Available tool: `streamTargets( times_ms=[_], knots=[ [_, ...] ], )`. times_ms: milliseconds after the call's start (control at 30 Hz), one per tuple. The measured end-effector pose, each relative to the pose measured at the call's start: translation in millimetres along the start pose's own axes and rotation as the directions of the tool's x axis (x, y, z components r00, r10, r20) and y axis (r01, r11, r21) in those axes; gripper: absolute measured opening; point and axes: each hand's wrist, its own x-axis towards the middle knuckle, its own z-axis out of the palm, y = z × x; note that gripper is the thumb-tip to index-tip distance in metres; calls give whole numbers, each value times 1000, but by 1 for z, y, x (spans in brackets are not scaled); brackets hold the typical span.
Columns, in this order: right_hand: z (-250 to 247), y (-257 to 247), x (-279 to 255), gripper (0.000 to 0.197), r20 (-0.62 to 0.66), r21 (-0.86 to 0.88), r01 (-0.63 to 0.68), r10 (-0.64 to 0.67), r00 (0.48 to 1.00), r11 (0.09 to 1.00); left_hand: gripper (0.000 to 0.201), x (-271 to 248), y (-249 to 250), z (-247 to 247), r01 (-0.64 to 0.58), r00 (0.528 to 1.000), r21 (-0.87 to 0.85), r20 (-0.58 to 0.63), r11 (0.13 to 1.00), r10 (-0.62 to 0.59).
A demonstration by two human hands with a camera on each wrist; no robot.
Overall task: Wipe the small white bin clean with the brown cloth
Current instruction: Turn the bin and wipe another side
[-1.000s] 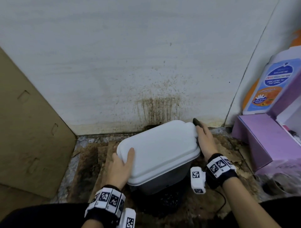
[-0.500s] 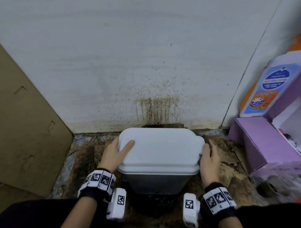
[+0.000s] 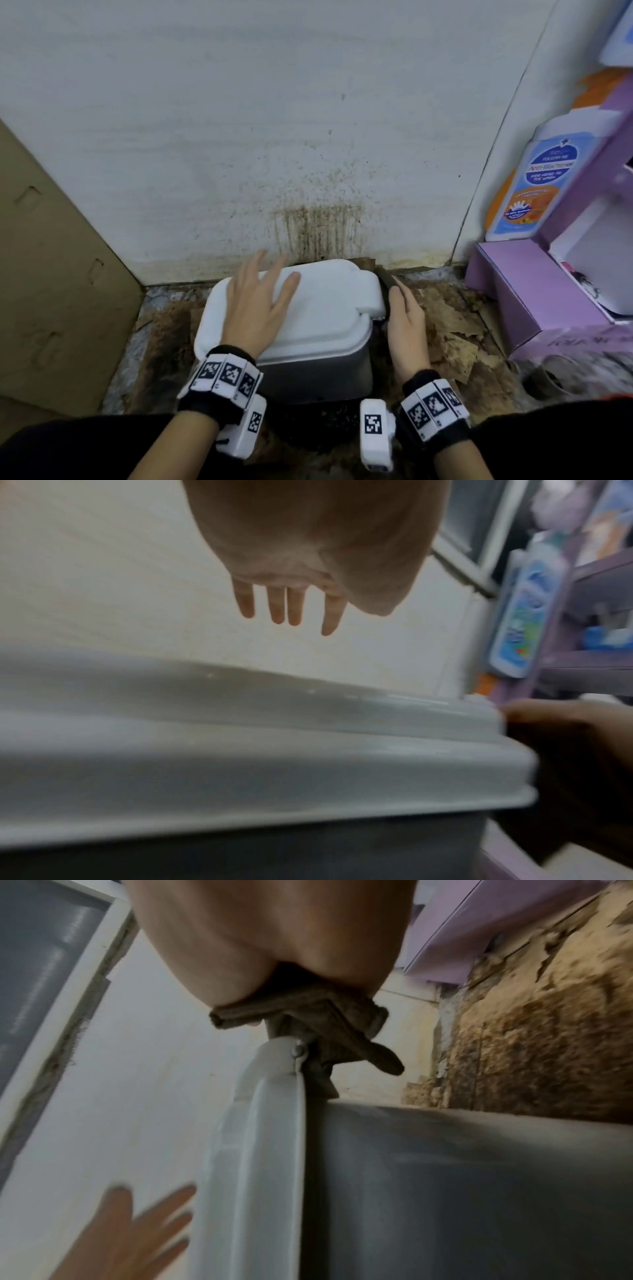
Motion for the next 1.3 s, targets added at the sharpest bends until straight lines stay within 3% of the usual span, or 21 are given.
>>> streamTargets(
  times_ms=[167, 267, 367, 533, 667, 733, 800, 867, 967, 1067, 1300],
  knots=[
    [35, -16, -12, 32, 186, 116, 9, -30, 982, 993, 54, 7, 34, 2, -193, 975, -113, 94, 975, 203],
    [52, -14, -15, 34, 269, 158, -26, -18, 963, 987, 55, 13, 32, 5, -211, 967, -55, 135, 976, 217],
    [63, -6, -15, 35, 330, 254, -148, 58, 942, 956, 58, 14, 20, 2, -205, 972, 14, 116, 979, 202],
    [73, 5, -14, 35, 226, 416, -252, 169, 959, 874, 51, 18, -6, -9, -201, 979, 28, 40, 979, 200],
    [88, 3, -22, 34, 65, 293, -101, 86, 994, 951, 45, 19, -20, -15, -185, 983, 3, 1, 983, 185],
    [105, 4, -32, 43, 126, 141, -40, 22, 992, 989, 45, 18, -22, -16, -181, 983, -6, -11, 983, 181],
    [127, 10, -45, 49, 265, -58, 42, -25, 964, 997, 47, 17, -25, -17, -180, 984, -29, -26, 983, 179],
    [143, 18, -55, 59, 352, -207, 125, -45, 935, 970, 48, 17, -30, -18, -166, 986, -69, -45, 984, 163],
    [149, 26, -57, 65, 358, -272, 196, -91, 929, 942, 50, 16, -39, -19, -152, 988, -100, -41, 983, 149],
    [150, 32, -54, 63, 344, -461, 376, -229, 911, 804, 51, 17, -43, -21, -151, 988, -113, -52, 982, 146],
    [159, 58, -51, 68, 371, -384, 487, -352, 859, 784, 46, 17, -56, -25, -157, 986, -116, -83, 981, 148]
  ],
)
